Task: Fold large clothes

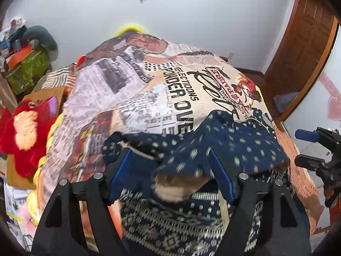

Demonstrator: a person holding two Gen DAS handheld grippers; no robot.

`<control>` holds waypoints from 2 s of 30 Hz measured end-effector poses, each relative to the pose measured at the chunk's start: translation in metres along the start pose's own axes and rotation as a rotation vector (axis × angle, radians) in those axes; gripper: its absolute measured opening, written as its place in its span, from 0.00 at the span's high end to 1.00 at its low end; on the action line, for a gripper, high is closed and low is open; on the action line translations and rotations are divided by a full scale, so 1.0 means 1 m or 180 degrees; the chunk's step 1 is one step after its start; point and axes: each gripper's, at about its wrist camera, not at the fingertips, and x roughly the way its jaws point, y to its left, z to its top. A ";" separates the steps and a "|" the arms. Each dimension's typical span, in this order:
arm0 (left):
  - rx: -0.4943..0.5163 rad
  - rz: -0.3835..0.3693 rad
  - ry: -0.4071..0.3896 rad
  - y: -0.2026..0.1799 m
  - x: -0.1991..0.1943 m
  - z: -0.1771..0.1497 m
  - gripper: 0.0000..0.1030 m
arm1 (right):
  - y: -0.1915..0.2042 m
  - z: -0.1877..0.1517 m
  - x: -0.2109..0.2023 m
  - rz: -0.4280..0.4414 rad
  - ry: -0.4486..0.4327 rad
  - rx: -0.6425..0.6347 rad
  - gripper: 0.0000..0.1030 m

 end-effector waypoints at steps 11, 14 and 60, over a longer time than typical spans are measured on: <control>-0.0001 -0.0441 0.0521 -0.031 0.086 0.010 0.94 | -0.035 0.033 0.078 0.0126 0.0296 0.0325 0.29; 0.0203 -0.0379 0.0451 -0.039 0.079 -0.002 0.97 | -0.042 0.024 0.085 0.0248 0.0361 0.0469 0.29; 0.0620 -0.0255 0.0808 -0.096 0.106 -0.081 0.45 | -0.011 -0.042 0.031 -0.0092 0.0423 0.0134 0.28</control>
